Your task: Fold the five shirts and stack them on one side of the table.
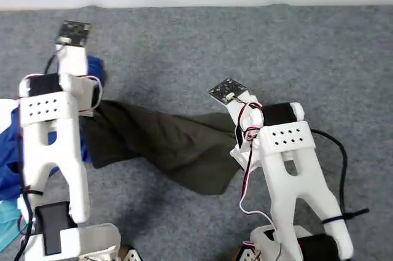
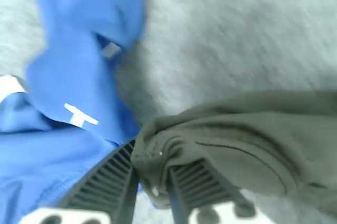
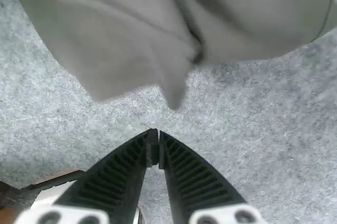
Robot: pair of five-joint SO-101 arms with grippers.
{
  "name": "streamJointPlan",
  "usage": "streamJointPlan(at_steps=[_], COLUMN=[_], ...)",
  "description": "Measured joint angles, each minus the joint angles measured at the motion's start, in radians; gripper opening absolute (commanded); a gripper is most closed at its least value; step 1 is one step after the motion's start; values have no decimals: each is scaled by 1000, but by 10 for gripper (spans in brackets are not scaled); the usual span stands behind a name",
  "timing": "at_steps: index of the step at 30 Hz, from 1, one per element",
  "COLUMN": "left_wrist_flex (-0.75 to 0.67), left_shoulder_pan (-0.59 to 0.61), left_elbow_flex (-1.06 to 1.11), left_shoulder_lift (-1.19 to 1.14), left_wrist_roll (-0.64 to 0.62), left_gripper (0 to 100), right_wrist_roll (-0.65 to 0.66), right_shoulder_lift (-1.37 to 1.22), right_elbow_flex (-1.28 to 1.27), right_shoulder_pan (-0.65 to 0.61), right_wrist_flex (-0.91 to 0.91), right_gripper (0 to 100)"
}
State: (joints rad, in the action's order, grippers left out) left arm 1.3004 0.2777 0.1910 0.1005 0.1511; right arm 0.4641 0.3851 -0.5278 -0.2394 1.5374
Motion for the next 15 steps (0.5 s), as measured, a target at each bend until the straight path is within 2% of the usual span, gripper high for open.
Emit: streamJointPlan(at_steps=[9,15], left_wrist_flex=[-222,-276], left_shoulder_pan=[78,89], left_elbow_flex=[2,2], left_shoulder_lift=[-21,-178], left_wrist_roll=[2,2], left_gripper=[3,3], right_wrist_roll=[0,0], right_shoulder_lift=[-9,-9], right_elbow_flex=[0,0], right_shoulder_pan=[2,0], right_wrist_flex=[0,0], right_gripper=[11,11])
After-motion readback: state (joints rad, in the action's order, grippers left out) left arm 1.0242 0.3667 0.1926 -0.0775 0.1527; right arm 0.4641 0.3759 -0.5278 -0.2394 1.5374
